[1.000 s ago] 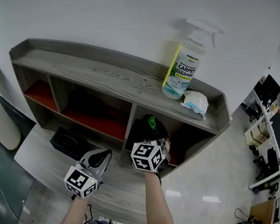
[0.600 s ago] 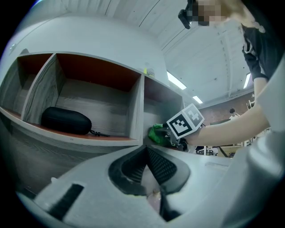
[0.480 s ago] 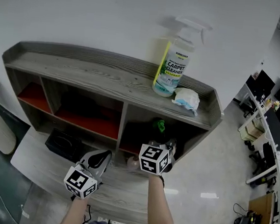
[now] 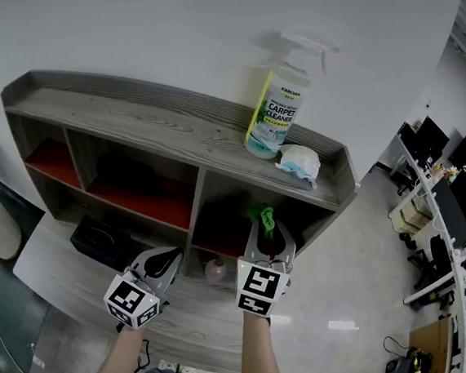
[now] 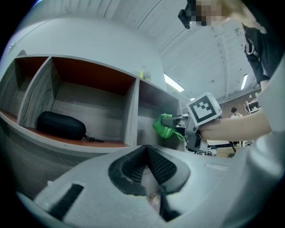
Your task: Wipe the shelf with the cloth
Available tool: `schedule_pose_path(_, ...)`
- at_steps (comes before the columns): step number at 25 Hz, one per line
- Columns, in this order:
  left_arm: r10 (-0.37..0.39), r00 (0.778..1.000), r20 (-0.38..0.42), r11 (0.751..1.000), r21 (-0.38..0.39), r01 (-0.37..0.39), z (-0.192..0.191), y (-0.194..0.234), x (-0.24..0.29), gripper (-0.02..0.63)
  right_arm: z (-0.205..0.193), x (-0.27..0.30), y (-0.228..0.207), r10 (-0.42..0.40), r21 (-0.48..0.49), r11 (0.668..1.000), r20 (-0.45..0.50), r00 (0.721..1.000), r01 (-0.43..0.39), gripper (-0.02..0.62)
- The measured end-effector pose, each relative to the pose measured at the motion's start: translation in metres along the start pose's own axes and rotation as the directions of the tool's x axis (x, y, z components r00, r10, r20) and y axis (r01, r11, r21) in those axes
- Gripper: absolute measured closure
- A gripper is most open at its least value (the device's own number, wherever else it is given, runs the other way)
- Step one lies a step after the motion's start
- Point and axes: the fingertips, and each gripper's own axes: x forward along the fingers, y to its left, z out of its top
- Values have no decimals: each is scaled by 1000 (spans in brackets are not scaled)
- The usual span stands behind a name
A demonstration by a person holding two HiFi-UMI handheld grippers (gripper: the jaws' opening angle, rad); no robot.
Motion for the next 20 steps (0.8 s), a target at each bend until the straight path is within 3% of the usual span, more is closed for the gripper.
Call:
schedule_pose_path(11,-43,998,51,999,33,41,28,-24,9,607,6,-89,-42,-88,137,987,56,995,80,491)
schedule_pose_path(20,-65,996,56,997,49,63,37,-39,12,607,-20,-139,-77,-168,211,965,41,985,156,491)
